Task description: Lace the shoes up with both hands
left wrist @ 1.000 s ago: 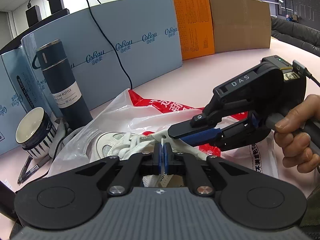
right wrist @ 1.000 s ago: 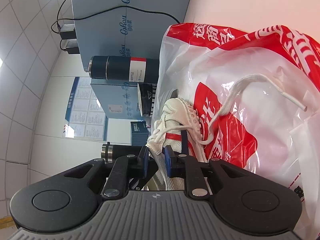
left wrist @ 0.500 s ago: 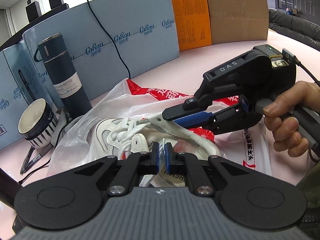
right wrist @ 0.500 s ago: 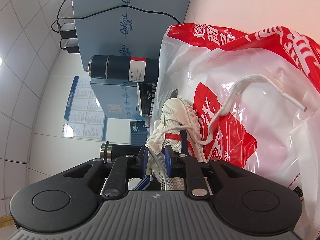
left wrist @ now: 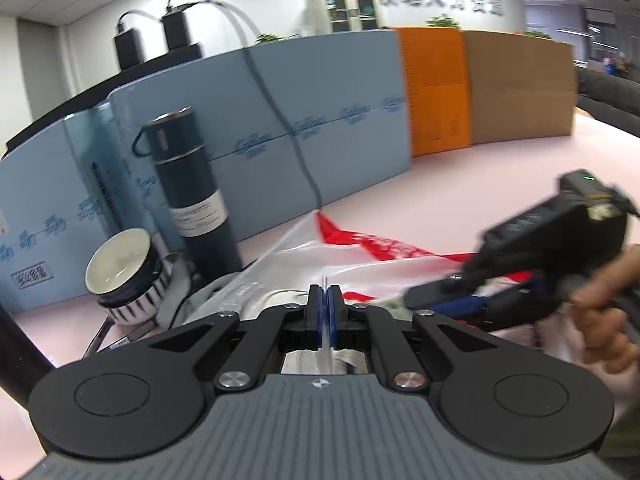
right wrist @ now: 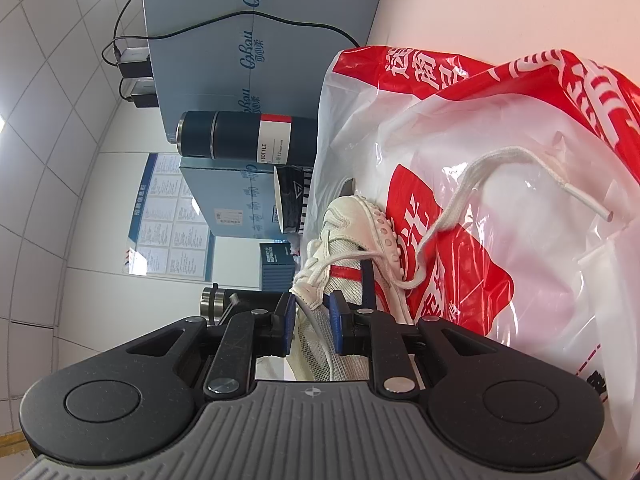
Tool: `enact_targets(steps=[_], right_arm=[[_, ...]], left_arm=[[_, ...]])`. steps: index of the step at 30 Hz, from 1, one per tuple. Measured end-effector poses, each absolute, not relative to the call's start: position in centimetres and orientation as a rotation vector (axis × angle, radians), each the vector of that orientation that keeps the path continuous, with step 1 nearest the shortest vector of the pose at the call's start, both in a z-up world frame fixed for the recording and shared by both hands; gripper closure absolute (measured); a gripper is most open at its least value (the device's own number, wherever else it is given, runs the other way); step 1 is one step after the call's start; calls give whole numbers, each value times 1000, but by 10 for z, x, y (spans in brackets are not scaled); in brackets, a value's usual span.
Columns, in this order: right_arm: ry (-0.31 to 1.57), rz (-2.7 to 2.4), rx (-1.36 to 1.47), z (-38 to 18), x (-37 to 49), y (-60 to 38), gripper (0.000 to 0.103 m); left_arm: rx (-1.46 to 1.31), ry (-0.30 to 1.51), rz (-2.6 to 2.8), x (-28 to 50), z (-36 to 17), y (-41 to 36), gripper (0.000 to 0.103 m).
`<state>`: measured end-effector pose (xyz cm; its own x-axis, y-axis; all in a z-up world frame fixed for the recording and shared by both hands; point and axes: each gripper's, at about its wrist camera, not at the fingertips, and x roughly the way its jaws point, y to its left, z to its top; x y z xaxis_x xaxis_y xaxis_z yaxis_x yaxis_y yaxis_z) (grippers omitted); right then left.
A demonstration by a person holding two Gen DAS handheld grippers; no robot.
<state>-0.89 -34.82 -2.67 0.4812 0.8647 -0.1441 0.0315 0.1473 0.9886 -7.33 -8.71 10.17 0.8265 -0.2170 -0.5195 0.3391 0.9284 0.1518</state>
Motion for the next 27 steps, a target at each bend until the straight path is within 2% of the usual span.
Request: enact_targets(steps=[4,7,14,17,19,22,27], right_arm=[[897,731,1295,-27,-9,-349,87],[895,730,1288,-26,-10,-350,86],[895,734,1288,-27,-10,-349,86],[896,734,1284,-27,-10,-349,86],[896,734,1280,-26,-9,-349,86],[894,733,1278,-26,-10,-349,85],[891,736,1266,-25,-9,-349,85]], left_arm=[[155,573,-292,-50,83,-83,99],[93,606,-303,-46,75,-78,83],[42,619,-317,-50,77,-69,83],[34,635,-337,-48,75,-70,86],[14,644,-361,-47,73,-70,97],[11,618,-369,-50,74,-72,100],[8,572,-407,-57,89,-71,100]])
